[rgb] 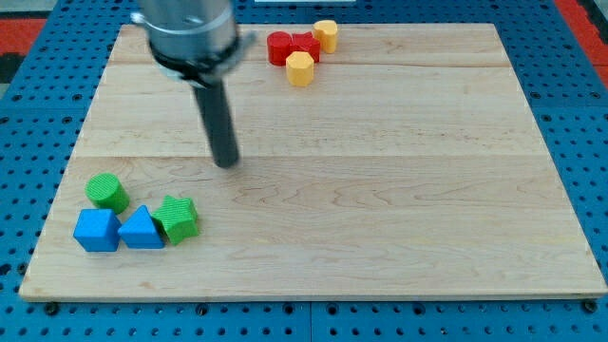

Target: Slide group of blocks a bit right

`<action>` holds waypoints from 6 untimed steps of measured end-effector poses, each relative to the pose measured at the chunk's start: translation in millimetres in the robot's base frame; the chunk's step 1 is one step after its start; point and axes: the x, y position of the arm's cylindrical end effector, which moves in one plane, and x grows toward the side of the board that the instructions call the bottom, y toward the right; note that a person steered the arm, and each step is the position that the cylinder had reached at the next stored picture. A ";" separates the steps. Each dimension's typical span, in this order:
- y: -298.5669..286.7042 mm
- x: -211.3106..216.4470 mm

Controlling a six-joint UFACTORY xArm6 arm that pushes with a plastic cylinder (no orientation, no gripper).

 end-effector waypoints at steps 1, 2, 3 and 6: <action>26.0 76.0; 3.3 139.0; -29.6 147.1; -228.0 96.2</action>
